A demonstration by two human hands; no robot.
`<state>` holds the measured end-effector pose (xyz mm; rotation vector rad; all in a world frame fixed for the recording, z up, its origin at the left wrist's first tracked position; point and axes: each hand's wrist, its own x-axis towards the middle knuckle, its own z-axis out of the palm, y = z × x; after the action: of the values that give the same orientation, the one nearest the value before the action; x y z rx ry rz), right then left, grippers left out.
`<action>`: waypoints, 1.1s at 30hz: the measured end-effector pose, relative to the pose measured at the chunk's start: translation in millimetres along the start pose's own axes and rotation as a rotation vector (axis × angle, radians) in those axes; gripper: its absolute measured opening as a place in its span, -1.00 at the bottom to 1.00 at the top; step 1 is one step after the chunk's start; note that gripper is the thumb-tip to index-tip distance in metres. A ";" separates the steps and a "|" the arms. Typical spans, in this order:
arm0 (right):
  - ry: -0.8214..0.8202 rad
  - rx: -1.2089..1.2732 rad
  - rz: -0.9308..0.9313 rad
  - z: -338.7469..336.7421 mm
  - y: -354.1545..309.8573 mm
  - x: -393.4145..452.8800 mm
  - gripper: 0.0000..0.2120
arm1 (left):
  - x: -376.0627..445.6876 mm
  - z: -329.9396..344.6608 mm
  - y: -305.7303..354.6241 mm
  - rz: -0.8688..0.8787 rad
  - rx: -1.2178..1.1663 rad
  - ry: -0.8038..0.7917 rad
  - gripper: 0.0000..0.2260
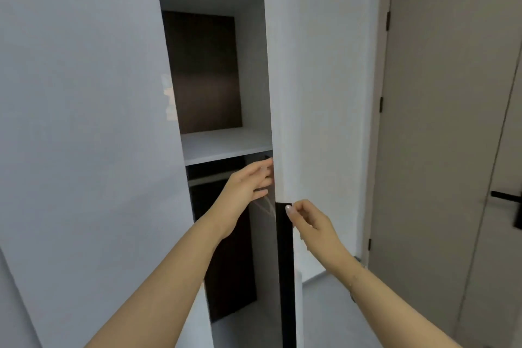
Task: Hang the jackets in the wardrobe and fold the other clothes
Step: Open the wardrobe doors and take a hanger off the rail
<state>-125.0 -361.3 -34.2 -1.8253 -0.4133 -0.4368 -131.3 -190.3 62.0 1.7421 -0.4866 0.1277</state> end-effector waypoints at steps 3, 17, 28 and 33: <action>0.061 -0.057 -0.008 -36.5 8.3 -11.6 -0.77 | 2.5 41.2 3.4 0.041 -0.001 -0.062 -0.69; 0.345 -0.106 -0.002 -191.6 74.8 -5.8 -0.92 | 59.0 234.3 -6.6 0.132 -0.077 -0.008 -0.60; 0.515 -0.038 -0.334 -182.8 37.2 -22.9 -0.83 | 50.8 190.5 -40.6 0.076 0.114 0.060 -0.63; 0.126 0.102 -0.322 -99.3 10.2 -1.3 -0.79 | 24.6 99.0 -67.7 0.065 0.439 0.363 -0.59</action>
<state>-129.9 -459.3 -16.1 -1.6264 -0.6343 -0.7348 -100.3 -280.9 -14.3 2.0704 -0.2573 0.6251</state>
